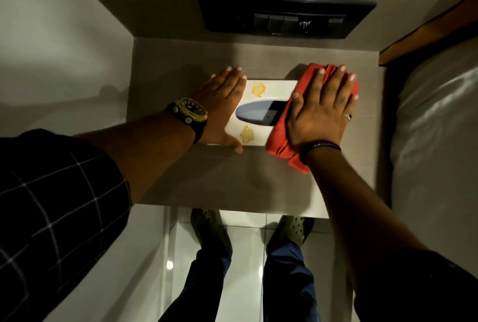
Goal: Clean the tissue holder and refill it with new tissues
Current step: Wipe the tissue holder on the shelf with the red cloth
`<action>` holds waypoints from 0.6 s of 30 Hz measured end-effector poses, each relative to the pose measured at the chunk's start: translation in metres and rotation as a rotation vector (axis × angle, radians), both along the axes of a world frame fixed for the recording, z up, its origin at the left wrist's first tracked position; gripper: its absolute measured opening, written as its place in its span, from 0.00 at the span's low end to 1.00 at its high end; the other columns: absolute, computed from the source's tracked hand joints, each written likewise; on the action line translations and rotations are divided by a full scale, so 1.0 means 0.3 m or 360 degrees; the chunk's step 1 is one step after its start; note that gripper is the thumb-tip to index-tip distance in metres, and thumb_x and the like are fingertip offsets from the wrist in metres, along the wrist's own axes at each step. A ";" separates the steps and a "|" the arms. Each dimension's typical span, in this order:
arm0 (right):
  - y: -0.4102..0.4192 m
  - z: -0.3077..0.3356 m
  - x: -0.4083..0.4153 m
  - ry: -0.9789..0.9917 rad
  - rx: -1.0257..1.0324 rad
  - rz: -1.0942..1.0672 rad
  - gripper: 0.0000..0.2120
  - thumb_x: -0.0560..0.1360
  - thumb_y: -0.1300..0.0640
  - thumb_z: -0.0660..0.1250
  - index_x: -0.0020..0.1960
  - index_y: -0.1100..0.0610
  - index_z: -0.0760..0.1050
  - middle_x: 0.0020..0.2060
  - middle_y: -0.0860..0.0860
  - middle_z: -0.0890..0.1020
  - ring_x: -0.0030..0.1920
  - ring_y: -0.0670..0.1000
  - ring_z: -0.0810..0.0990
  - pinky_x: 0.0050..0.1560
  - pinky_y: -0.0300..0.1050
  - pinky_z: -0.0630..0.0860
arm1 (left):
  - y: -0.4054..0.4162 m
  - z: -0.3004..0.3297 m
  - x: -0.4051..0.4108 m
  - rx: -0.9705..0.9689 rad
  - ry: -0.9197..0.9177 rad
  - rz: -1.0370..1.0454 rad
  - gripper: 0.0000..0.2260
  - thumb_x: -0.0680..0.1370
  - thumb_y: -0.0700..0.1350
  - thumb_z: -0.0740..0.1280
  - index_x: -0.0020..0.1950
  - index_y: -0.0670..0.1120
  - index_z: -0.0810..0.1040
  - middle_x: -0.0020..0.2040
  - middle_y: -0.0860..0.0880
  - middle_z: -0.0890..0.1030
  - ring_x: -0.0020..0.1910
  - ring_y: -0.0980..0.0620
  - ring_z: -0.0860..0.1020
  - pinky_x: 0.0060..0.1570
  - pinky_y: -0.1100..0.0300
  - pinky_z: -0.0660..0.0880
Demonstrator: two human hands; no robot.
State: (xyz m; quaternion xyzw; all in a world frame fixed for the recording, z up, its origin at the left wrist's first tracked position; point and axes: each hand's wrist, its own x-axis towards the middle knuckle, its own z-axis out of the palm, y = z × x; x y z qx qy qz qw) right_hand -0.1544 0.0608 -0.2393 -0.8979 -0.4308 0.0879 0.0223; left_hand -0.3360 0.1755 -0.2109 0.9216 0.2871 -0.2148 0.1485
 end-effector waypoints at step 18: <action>-0.149 0.001 -0.003 0.0051 -0.0028 0.0235 0.32 0.81 0.44 0.50 0.78 0.62 0.49 0.77 0.63 0.52 0.77 0.62 0.49 0.76 0.59 0.46 | -0.006 -0.002 0.003 0.0020 0.0059 0.0012 0.66 0.56 0.76 0.68 0.76 0.42 0.35 0.79 0.43 0.38 0.77 0.43 0.39 0.70 0.52 0.37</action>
